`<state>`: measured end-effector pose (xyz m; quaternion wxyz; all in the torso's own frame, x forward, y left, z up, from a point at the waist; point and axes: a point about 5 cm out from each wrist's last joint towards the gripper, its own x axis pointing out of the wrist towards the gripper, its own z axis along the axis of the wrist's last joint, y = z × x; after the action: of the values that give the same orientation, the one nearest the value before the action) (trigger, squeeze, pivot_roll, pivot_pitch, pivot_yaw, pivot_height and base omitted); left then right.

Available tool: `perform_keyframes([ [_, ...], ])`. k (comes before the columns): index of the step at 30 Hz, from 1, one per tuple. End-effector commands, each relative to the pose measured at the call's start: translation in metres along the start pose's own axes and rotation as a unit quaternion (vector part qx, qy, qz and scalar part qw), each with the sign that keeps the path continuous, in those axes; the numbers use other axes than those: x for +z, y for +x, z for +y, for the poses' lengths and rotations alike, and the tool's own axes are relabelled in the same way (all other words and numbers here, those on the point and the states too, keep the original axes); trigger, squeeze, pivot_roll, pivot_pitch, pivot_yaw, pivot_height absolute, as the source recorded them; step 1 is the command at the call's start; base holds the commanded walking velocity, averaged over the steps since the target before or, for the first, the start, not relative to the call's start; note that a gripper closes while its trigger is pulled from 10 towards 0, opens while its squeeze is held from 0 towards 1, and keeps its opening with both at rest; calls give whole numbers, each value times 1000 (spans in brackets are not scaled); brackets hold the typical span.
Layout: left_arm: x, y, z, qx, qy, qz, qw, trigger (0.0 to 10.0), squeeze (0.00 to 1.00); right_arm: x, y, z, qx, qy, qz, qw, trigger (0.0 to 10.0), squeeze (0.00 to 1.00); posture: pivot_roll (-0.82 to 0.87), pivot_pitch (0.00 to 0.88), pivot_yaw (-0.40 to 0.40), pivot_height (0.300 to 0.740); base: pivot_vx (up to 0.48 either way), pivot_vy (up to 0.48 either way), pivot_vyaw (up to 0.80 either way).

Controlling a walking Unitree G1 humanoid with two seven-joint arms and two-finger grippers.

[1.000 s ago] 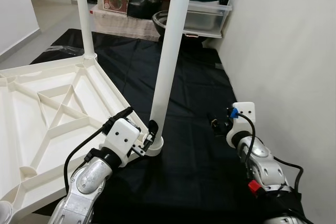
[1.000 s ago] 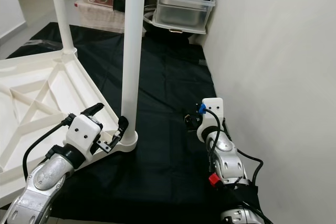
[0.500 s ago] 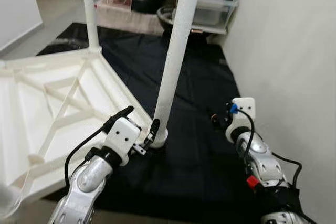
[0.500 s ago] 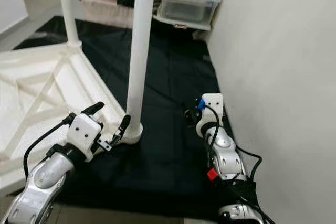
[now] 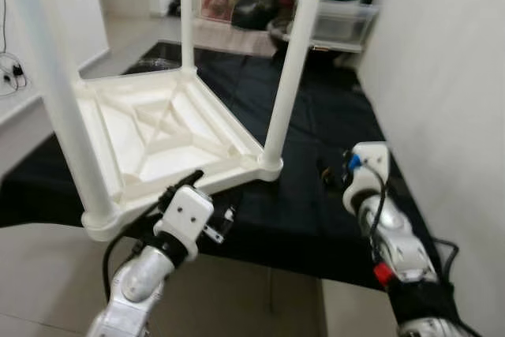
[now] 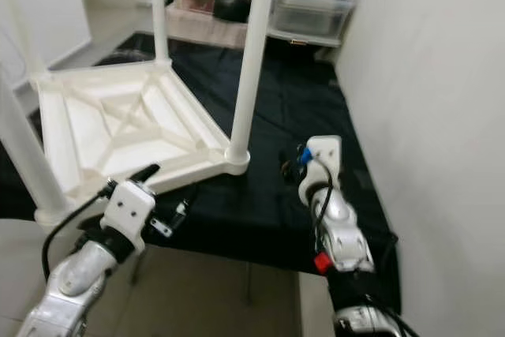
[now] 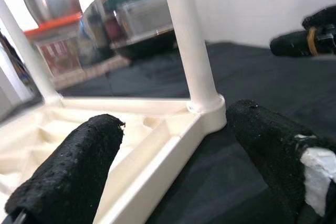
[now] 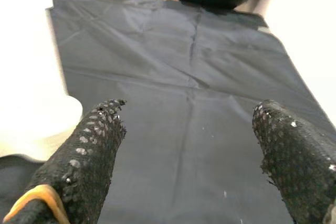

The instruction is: Building children table

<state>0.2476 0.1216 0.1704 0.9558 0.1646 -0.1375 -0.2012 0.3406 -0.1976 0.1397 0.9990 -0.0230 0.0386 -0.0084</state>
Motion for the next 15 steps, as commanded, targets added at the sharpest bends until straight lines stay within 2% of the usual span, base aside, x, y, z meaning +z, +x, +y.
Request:
perform_keyframes([
  [1, -3, -1, -2, -5, -2, 6, 1000, 10000, 0, -2, -1, -4, -12, -1, 3, 1000, 10000, 0, 94, 0, -149, 740, 0, 0, 0],
  [13, -6, -4, 1, 16, -24, 16, 999, 10000, 0, -1, 0, -14, -42, -1, 2, 999, 10000, 0, 92, 0, -149, 740, 0, 0, 0],
  [15, -8, -7, 2, 24, -30, 23, 999, 10000, 0, -1, 0, -14, -44, 0, 1, 999, 10000, 0, 92, 0, -149, 740, 0, 480, 0],
])
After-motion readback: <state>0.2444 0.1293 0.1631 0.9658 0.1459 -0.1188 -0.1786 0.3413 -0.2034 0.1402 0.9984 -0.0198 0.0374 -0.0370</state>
